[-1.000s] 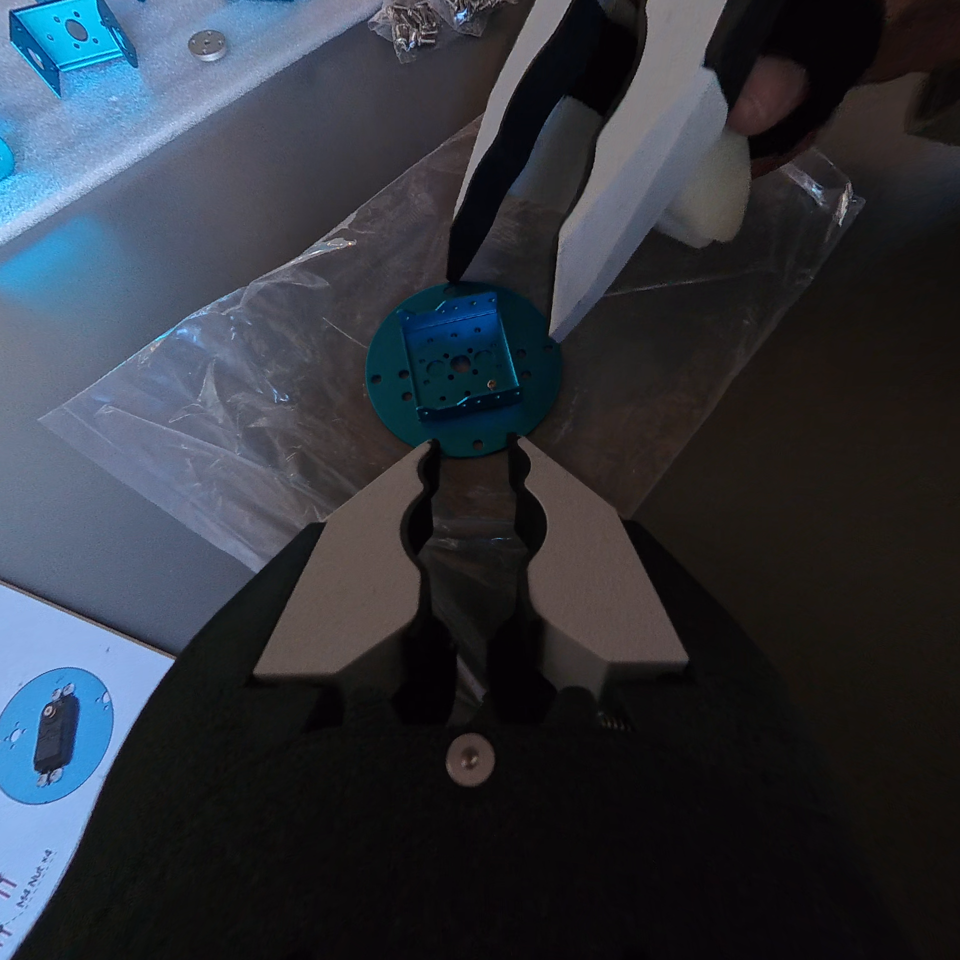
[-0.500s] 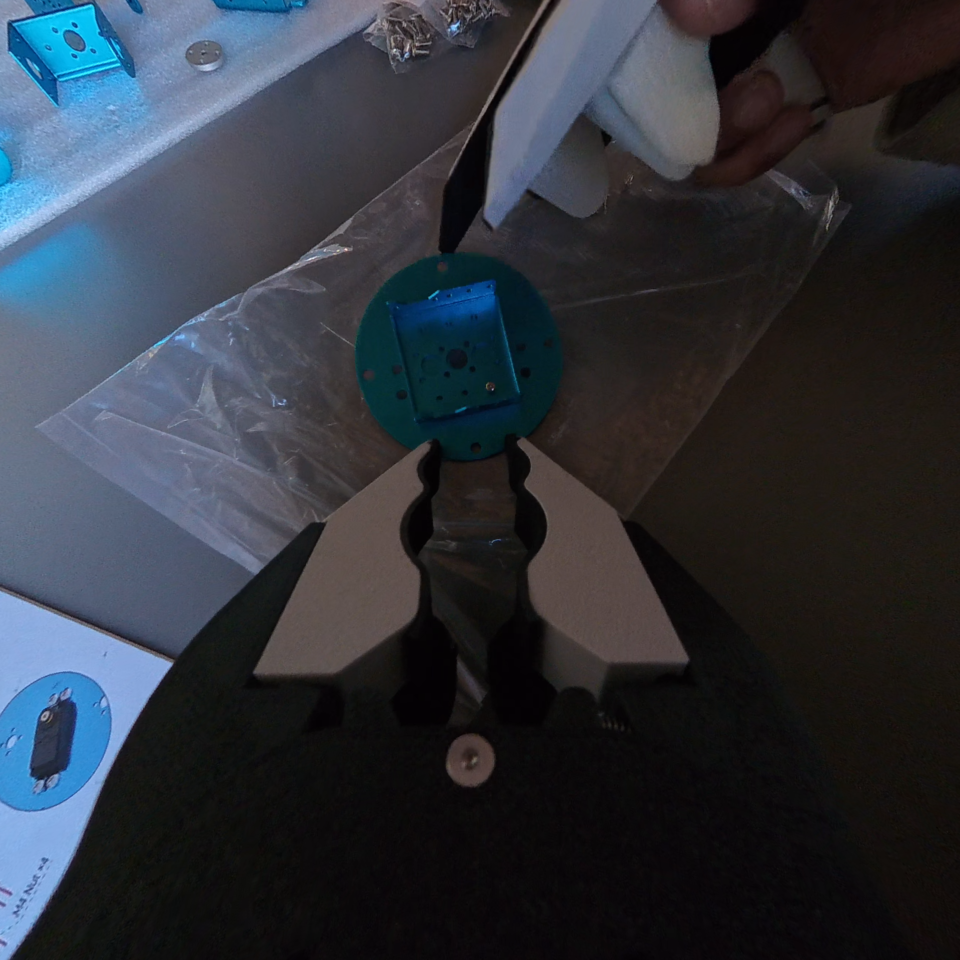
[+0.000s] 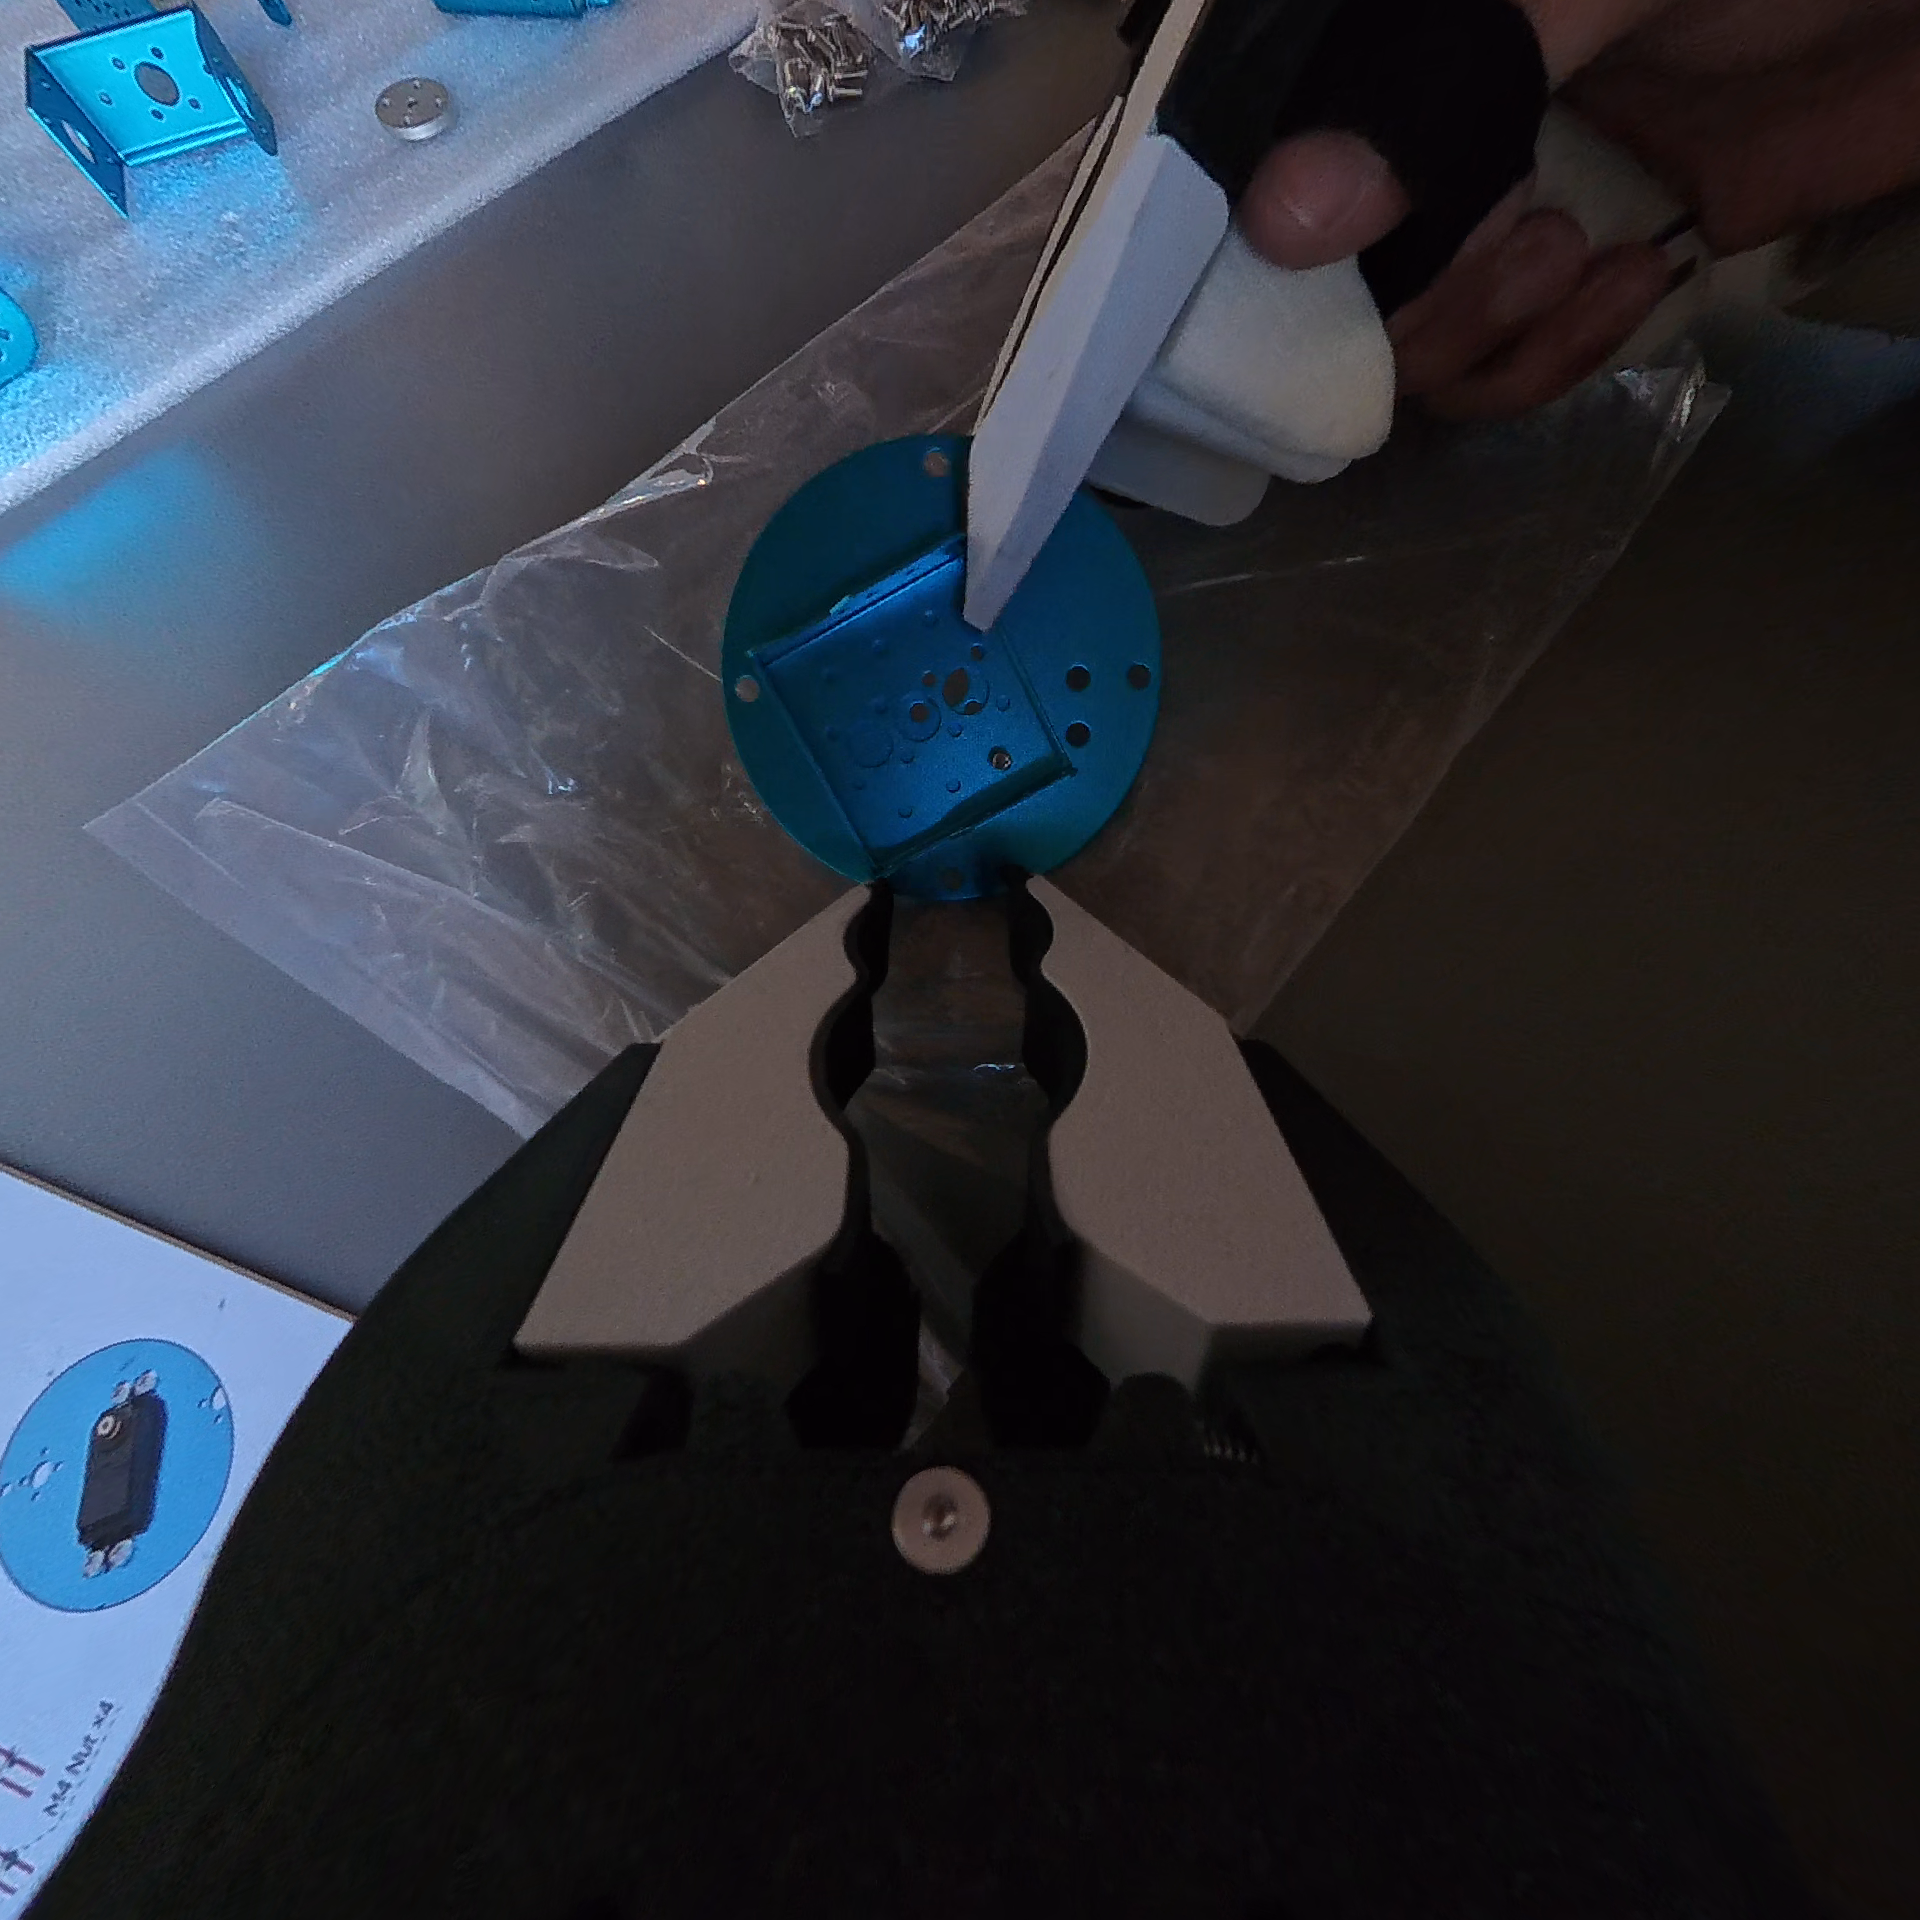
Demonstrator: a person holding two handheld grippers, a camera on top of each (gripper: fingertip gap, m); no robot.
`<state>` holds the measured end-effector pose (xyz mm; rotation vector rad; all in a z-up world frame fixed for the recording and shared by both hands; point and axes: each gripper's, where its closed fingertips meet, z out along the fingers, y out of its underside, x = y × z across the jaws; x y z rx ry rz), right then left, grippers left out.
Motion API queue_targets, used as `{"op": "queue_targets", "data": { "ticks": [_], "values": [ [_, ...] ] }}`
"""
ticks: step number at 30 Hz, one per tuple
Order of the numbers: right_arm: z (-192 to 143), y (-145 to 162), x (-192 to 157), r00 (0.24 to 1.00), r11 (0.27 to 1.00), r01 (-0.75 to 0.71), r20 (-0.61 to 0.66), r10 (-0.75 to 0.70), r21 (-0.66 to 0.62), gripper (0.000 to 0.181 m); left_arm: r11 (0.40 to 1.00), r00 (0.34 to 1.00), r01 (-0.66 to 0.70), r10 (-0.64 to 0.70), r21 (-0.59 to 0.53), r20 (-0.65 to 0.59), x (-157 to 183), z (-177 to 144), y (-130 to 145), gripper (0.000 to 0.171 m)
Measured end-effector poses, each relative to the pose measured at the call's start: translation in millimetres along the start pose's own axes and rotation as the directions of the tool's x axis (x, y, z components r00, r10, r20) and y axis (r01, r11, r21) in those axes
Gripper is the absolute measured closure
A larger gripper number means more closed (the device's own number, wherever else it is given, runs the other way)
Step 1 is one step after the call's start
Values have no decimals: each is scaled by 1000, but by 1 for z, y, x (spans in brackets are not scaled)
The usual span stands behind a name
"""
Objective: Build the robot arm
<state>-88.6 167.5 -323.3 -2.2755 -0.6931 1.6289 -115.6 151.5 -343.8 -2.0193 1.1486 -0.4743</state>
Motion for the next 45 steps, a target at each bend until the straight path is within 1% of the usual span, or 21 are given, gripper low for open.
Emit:
{"op": "queue_targets", "data": {
  "ticks": [7,10,12,14,15,17,18,20,22,23,26,28,32,35,37,38,41,44,45],
  "values": [
    [-4,-3,-4,996,997,-67,63,65,27,177,1000,999,2,-3,19,43,-5,-1,-4,148],
    [-10,-8,-8,990,993,-101,105,94,59,177,994,997,80,-81,69,17,-7,-4,-12,142],
    [-14,-13,-12,983,988,-127,146,114,85,178,980,987,161,-158,114,-33,-9,-8,-19,140],
    [-18,-18,-17,973,982,-154,191,131,109,178,951,964,261,-246,167,-105,-11,-15,-28,138],
    [-20,-20,-21,966,979,-168,219,140,118,178,927,943,321,-292,195,-163,-10,-19,-33,138],
    [-23,-24,-33,945,973,-193,289,150,126,178,864,876,447,-369,233,-312,-7,-29,-44,139],
    [-24,-25,-39,938,972,-198,312,150,126,178,832,835,500,-390,239,-388,-4,-33,-49,139],
    [-25,-26,-51,920,972,-204,363,149,118,178,781,761,578,-410,237,-502,1,-41,-58,144],
    [-24,-27,-58,915,972,-202,377,143,122,178,735,699,636,-418,236,-580,4,-48,-64,155],
    [-24,-27,-59,916,971,-202,375,141,127,178,723,681,649,-416,236,-603,5,-51,-66,164],
    [-24,-27,-64,927,976,-166,361,106,139,177,697,648,678,-419,232,-637,9,-57,-68,170],
    [-23,-28,-66,944,981,-110,326,52,162,176,650,588,731,-447,207,-674,10,-61,-68,171],
    [-19,-28,-63,983,982,46,169,-77,183,168,544,464,825,-500,152,-731,9,-63,-65,171],
    [-19,-29,-66,985,980,79,137,-105,184,165,476,386,872,-524,115,-759,10,-67,-66,171],
    [-21,-29,-64,986,976,112,100,-132,185,157,436,339,896,-541,88,-769,11,-69,-67,171],
    [-22,-30,-64,985,973,137,77,-153,189,153,420,321,904,-550,77,-771,11,-71,-68,171],
    [-30,-36,-65,963,940,265,-15,-268,213,149,400,302,914,-570,62,-764,12,-74,-71,171],
    [-37,-42,-69,922,895,386,-95,-374,223,147,363,261,931,-588,39,-766,10,-78,-74,171],
    [-42,-47,-68,897,867,440,-159,-413,235,147,348,246,937,-595,31,-765,9,-79,-74,171]
  ]
}}
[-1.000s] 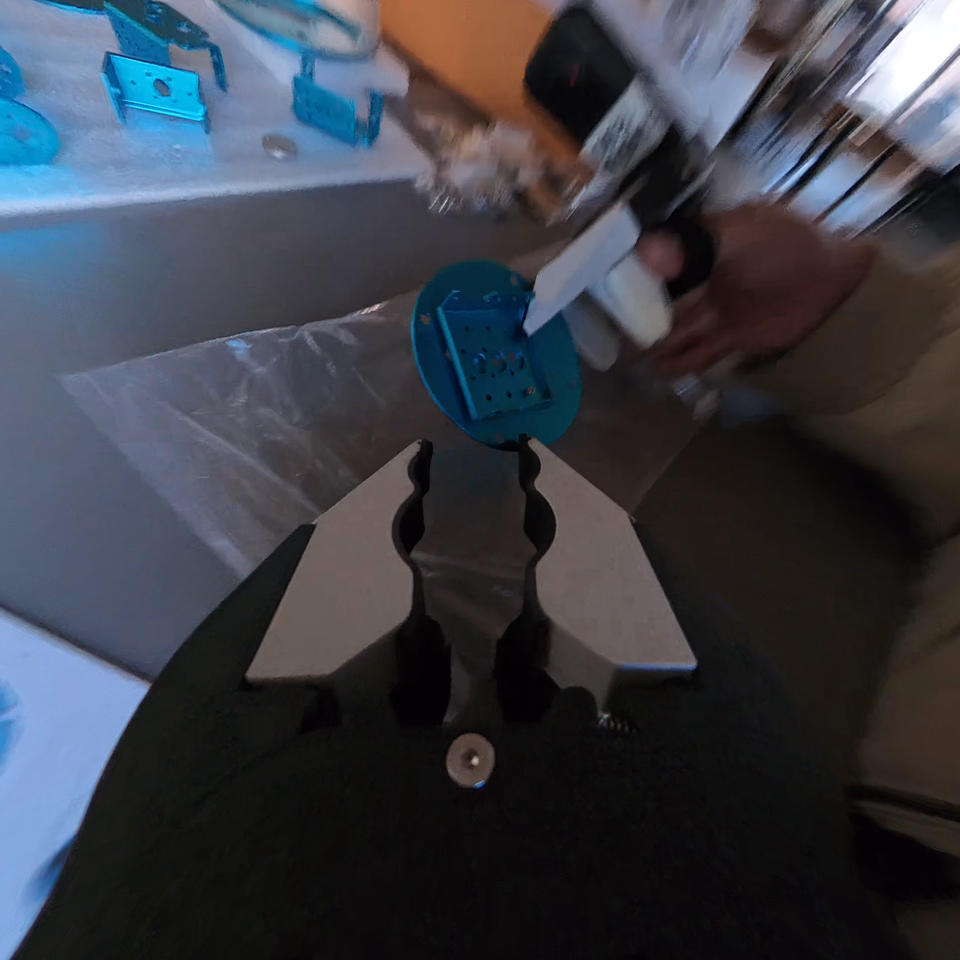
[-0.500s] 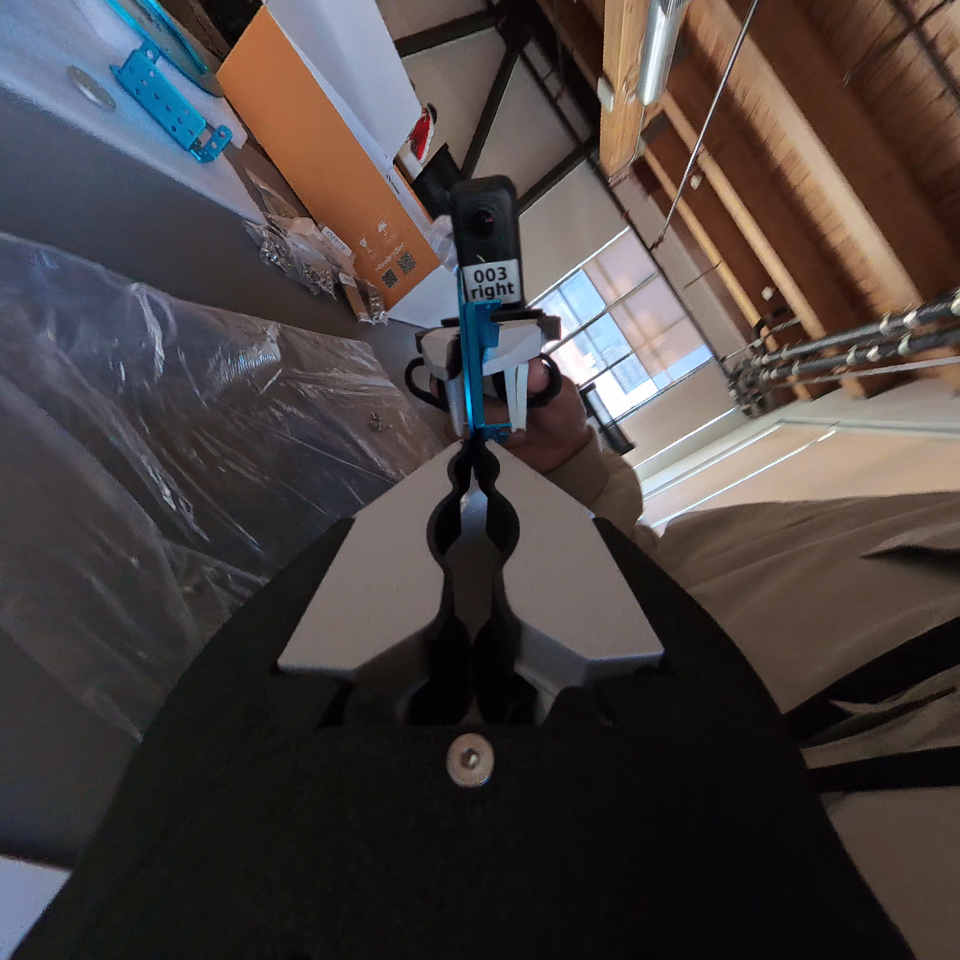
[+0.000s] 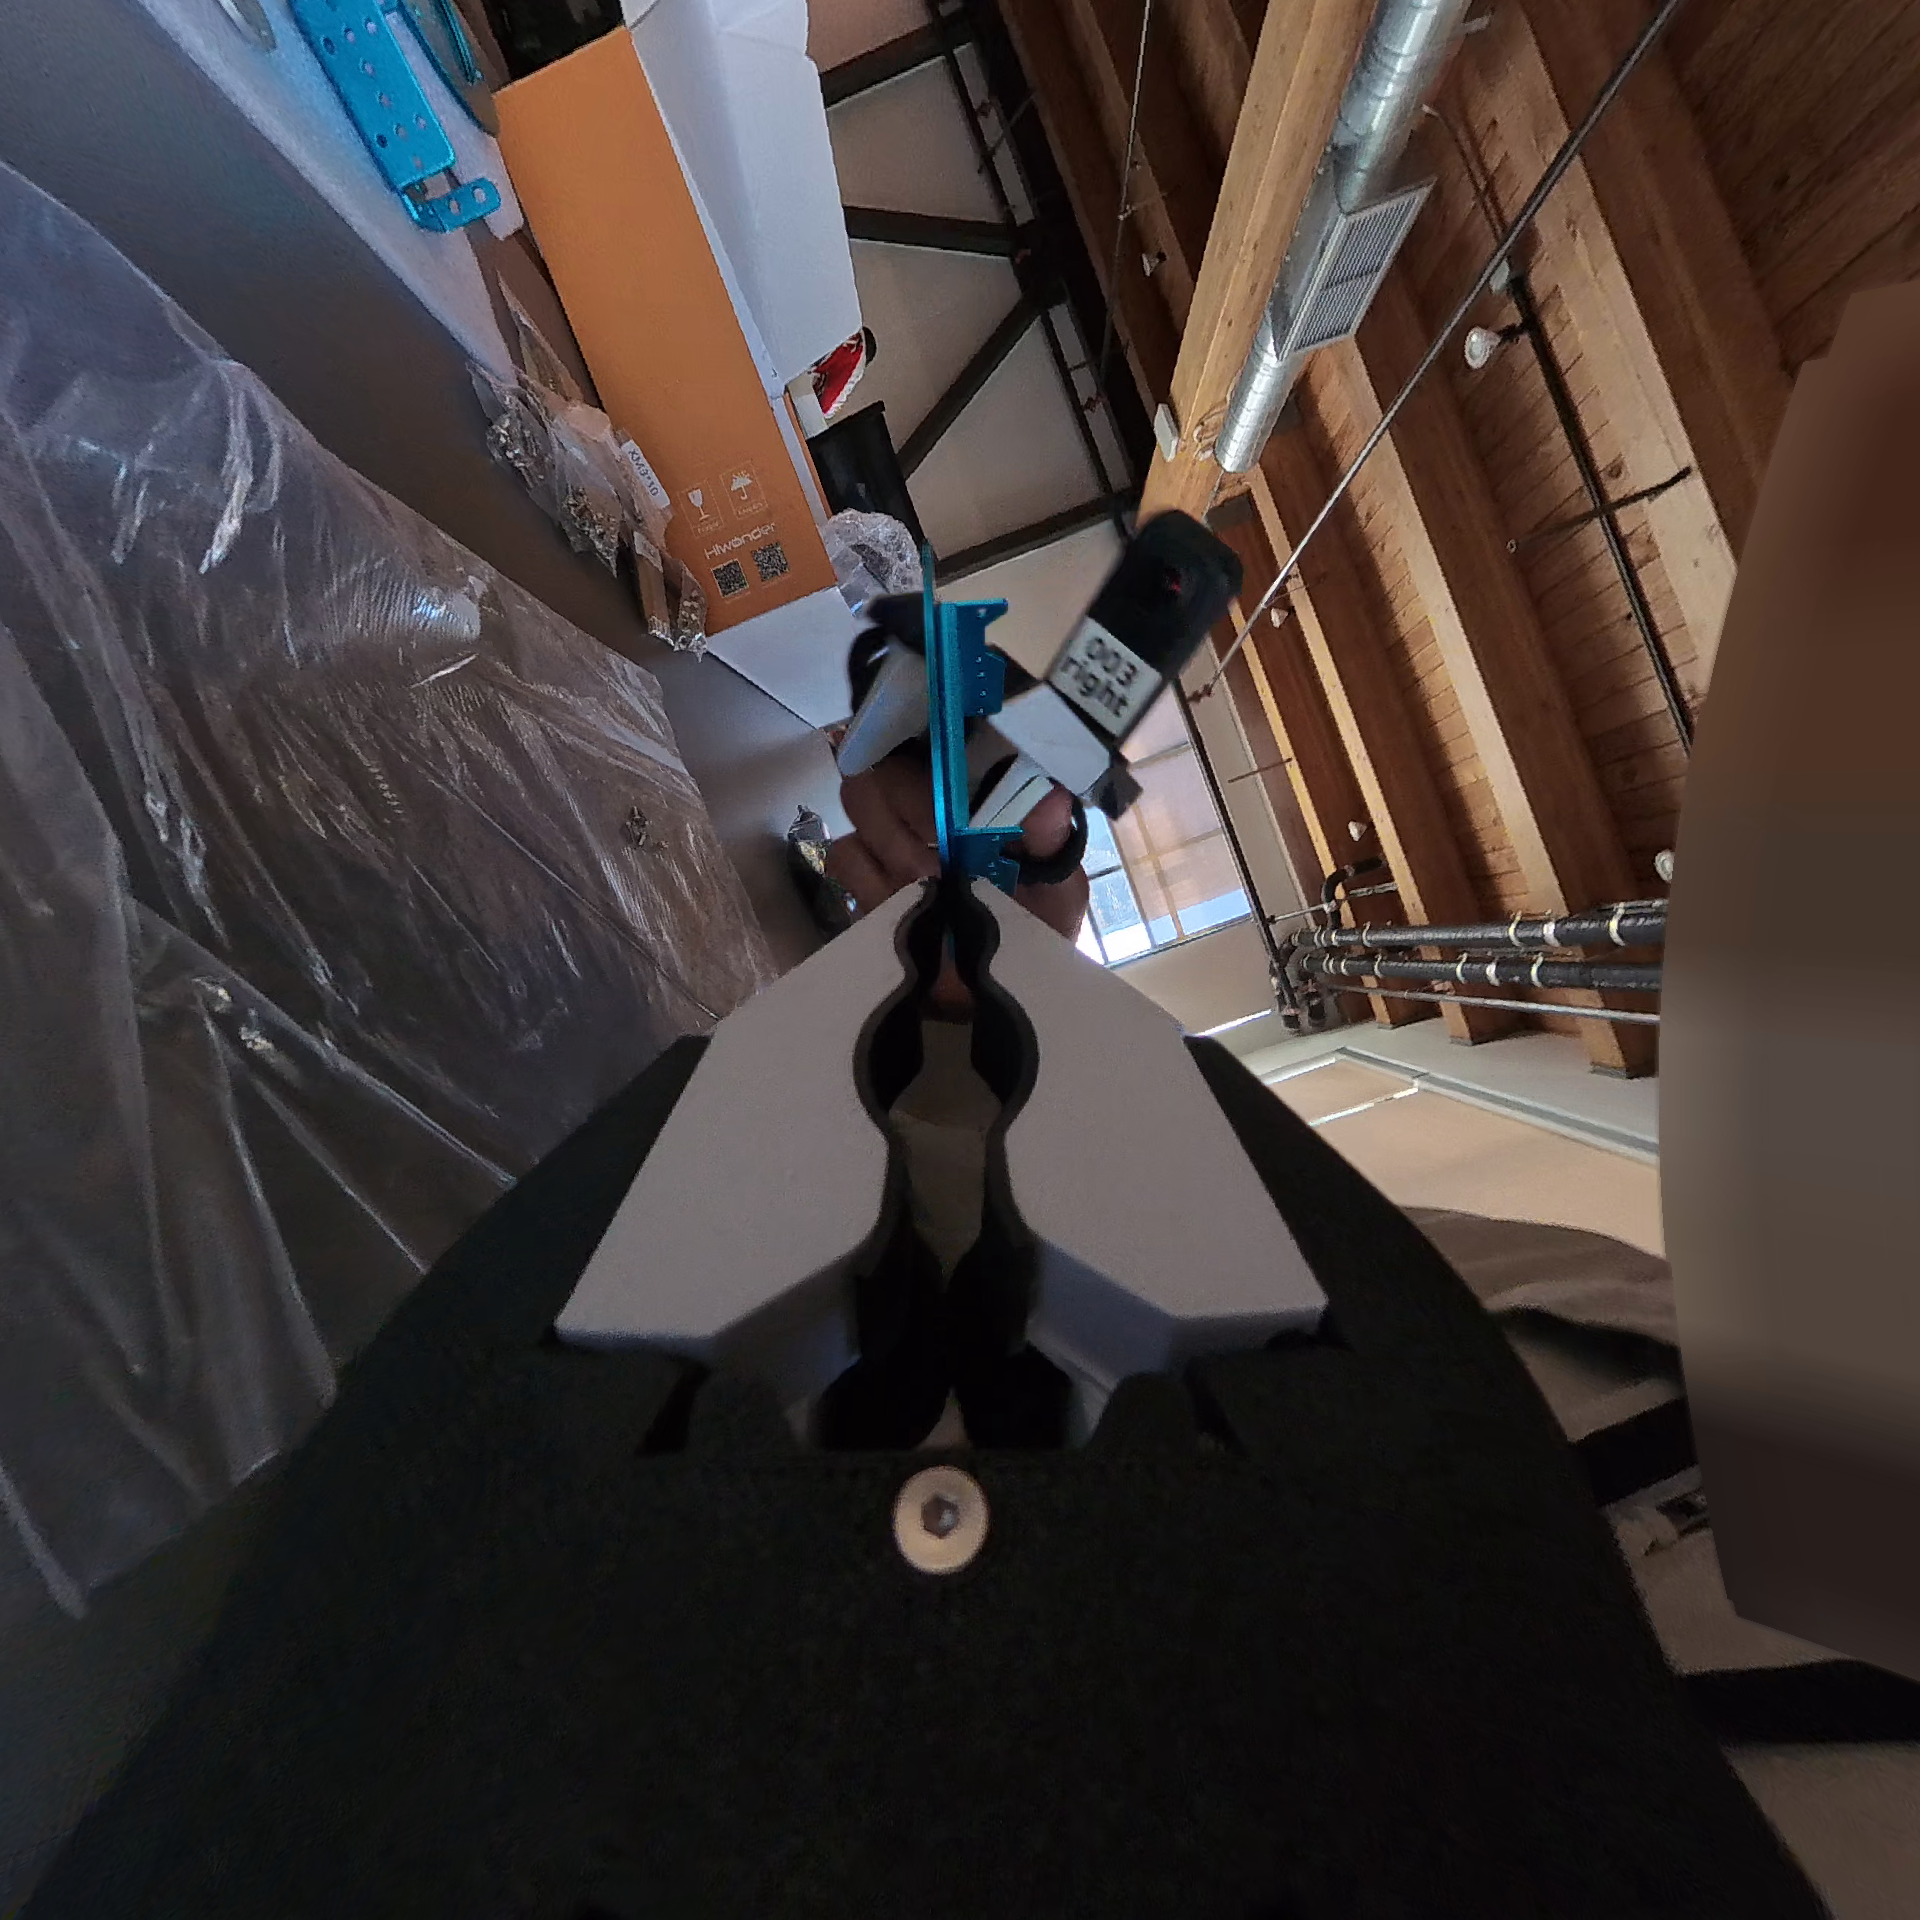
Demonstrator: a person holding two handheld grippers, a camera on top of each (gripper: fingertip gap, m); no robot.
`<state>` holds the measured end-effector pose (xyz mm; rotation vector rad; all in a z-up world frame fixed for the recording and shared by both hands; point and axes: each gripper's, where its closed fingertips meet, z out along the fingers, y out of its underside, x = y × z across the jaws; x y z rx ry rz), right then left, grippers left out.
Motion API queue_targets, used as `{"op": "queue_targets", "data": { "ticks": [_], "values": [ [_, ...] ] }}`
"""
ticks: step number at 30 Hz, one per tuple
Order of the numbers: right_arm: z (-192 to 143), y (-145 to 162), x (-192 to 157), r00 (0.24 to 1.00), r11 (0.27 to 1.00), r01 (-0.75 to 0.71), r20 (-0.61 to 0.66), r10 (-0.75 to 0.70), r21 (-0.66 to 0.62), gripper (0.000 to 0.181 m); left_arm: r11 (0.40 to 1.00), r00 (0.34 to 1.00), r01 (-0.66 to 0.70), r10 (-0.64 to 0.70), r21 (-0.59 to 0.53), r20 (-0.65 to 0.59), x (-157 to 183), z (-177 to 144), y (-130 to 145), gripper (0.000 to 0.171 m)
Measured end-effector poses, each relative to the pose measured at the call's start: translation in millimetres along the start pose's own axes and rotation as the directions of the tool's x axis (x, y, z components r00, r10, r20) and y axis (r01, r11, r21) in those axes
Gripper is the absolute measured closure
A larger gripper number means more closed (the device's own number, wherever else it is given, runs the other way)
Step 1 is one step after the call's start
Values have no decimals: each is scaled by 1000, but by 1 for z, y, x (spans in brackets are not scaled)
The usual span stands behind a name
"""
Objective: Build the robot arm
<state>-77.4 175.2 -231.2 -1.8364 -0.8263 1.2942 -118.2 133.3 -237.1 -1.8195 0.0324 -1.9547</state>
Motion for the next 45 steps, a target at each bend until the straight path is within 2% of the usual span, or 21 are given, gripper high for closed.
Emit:
{"op": "queue_targets", "data": {
  "ticks": [1,3,5,9,12,15,22,27,37,45],
  "values": [
    [-4,-7,1,996,997,75,-48,-74,34,149,1000,1000,13,-13,7,5,0,-1,-1,171],
    [-8,-15,-11,982,981,184,-62,-181,52,151,1000,1000,23,-23,5,19,0,-1,1,171],
    [-3,-8,-23,962,964,267,-51,-267,-12,155,1000,999,25,-25,3,26,0,-1,3,171],
    [10,1,-24,910,918,386,-126,-395,-93,166,1000,1000,12,-12,-1,26,4,0,6,171],
    [10,3,-20,895,911,392,-177,-409,-126,179,1000,1000,15,-15,13,27,4,0,5,171],
    [6,6,-21,898,919,370,-201,-392,-140,177,1000,999,4,-5,30,37,4,-3,1,171],
    [4,10,-20,851,908,384,-316,-419,-169,178,1000,999,3,-5,30,39,2,-2,2,171],
    [4,12,-22,873,926,342,-311,-377,-162,174,999,999,15,-16,32,34,1,-2,1,171],
    [4,4,-23,843,902,392,-324,-430,-179,171,999,1000,18,-19,33,20,1,-2,0,171],
    [8,6,-23,857,906,385,-297,-422,-176,169,1000,1000,15,-15,23,16,0,-2,0,171]
  ]
}}
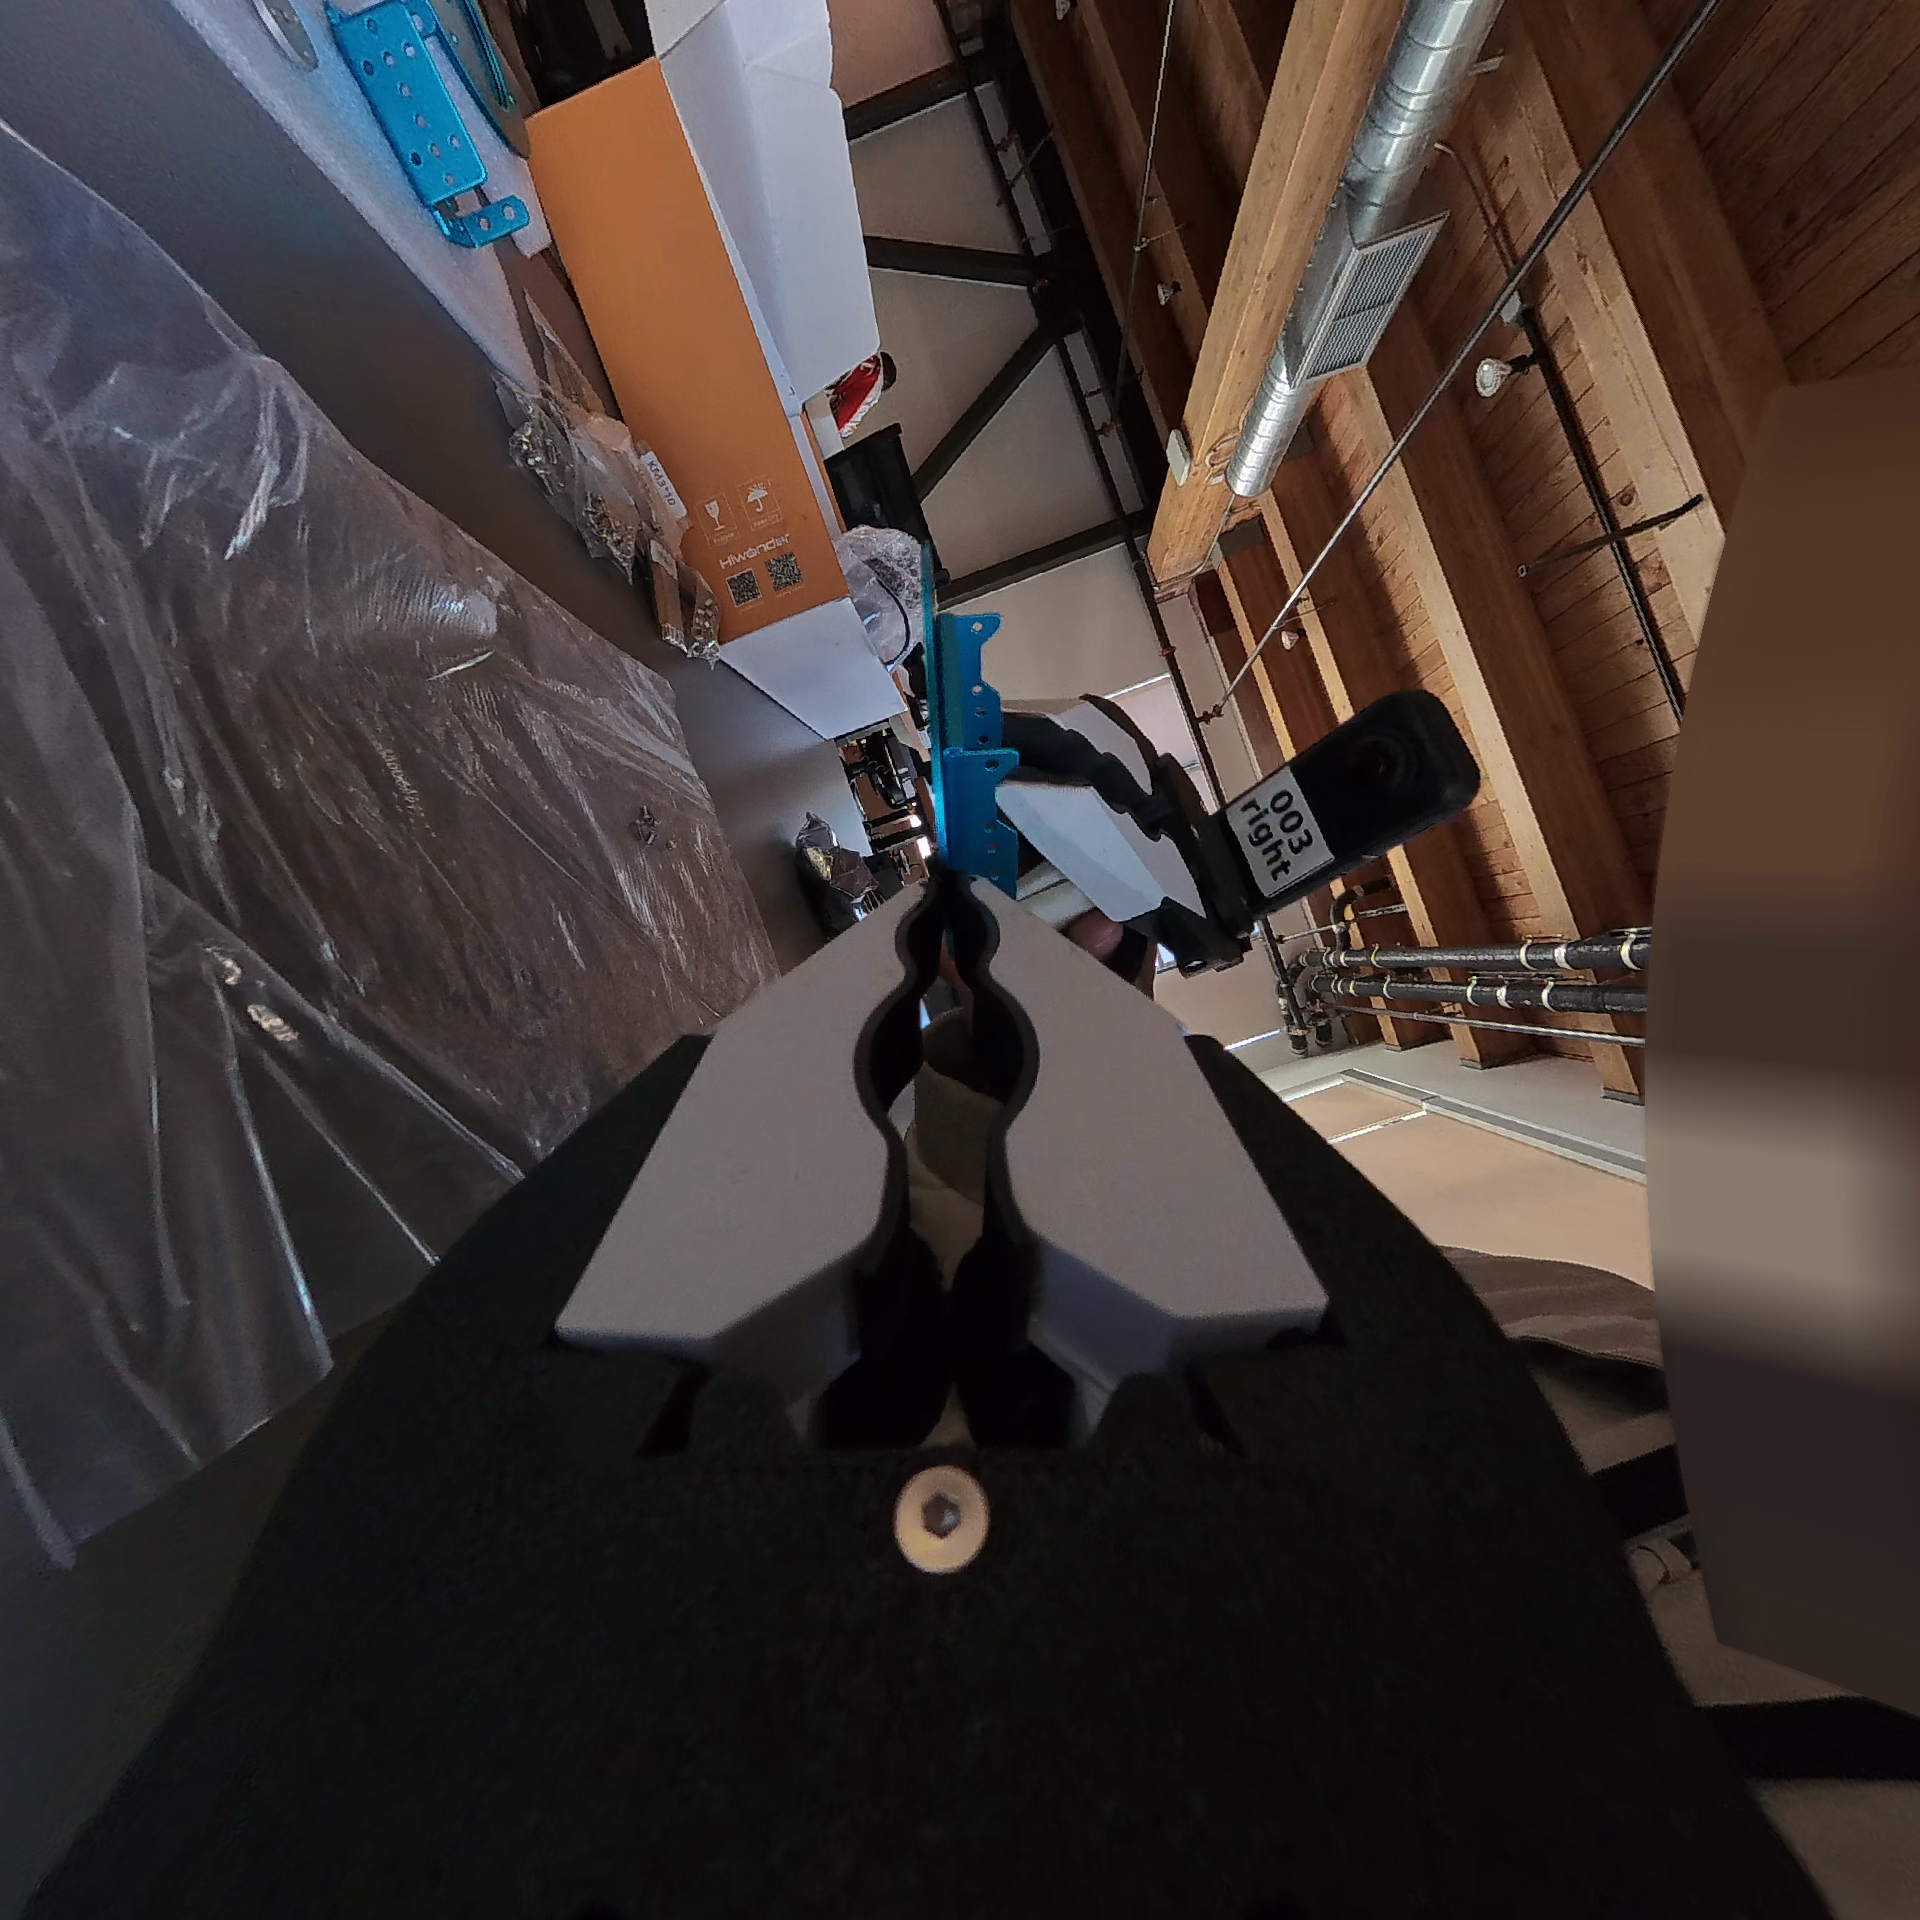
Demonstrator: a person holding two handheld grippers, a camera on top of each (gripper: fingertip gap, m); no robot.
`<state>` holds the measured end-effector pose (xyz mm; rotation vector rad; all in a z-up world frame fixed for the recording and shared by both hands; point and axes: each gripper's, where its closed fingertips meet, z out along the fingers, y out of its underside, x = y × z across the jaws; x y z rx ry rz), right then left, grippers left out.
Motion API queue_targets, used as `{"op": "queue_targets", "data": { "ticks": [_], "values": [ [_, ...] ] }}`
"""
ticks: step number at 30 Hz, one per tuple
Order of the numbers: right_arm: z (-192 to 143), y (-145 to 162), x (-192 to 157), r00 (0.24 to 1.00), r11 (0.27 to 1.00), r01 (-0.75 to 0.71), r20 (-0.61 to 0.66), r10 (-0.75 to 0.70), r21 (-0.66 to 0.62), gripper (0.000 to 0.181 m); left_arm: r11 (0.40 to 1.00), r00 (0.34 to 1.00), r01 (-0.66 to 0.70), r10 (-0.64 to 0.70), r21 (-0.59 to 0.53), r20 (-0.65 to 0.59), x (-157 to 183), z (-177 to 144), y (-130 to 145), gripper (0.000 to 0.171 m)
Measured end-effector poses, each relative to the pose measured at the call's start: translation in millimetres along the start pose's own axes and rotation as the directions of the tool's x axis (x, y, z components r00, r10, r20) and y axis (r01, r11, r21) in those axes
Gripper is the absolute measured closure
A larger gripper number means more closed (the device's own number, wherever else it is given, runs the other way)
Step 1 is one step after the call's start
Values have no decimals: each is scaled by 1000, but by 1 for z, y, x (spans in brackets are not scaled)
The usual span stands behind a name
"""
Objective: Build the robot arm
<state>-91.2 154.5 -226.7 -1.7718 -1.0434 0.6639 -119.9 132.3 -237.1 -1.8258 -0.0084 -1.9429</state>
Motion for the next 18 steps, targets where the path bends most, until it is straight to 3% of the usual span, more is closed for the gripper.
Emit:
{"op": "queue_targets", "data": {
  "ticks": [18],
  "values": [
    [-3,-3,3,998,999,-42,42,41,26,168,1000,1000,-2,1,-11,-6,-1,1,2,171]
  ]
}}
